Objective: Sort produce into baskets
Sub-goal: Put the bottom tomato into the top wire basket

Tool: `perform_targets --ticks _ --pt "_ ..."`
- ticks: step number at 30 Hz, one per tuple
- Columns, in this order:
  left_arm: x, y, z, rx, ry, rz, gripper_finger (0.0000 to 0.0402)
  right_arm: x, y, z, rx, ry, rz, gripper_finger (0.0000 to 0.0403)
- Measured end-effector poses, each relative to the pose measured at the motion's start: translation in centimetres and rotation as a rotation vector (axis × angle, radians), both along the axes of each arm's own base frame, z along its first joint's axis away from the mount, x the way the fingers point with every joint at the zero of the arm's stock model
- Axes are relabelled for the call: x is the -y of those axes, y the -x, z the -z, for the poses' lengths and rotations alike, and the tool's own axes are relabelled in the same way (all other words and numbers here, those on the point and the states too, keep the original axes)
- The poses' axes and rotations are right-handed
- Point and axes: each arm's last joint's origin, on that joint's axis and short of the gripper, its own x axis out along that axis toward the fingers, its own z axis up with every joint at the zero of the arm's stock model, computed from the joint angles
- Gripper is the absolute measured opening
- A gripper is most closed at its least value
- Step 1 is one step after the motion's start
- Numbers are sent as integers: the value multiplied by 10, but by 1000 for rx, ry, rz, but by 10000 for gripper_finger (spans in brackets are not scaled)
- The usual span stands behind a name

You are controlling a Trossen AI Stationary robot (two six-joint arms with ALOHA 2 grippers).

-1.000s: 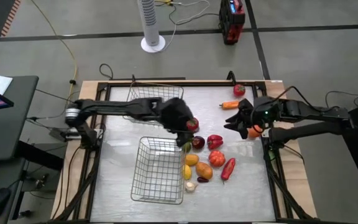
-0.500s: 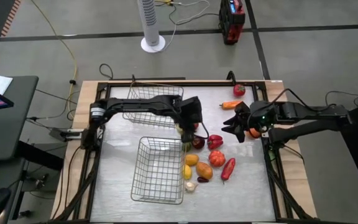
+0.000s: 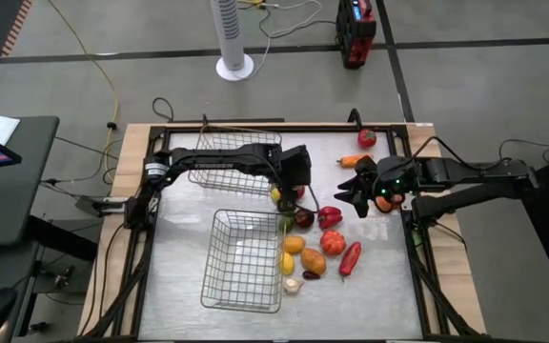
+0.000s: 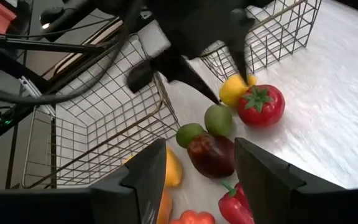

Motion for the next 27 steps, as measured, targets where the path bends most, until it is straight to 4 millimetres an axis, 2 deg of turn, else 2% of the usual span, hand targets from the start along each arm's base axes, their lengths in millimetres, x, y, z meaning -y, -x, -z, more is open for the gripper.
perform_targets --ticks 3,6,11,27 --pt "-3 -3 14 -34 -4 -12 230 0 -2 1 -4 -5 3 217" --pt "-1 -7 19 -30 -11 -9 262 0 -2 1 -1 -13 11 217" --pt "-1 -11 34 -67 -43 -35 282 1 -2 -1 24 -13 34 217" --pt "-1 -12 33 -93 -241 -17 206 1 -2 -2 31 -26 45 217"
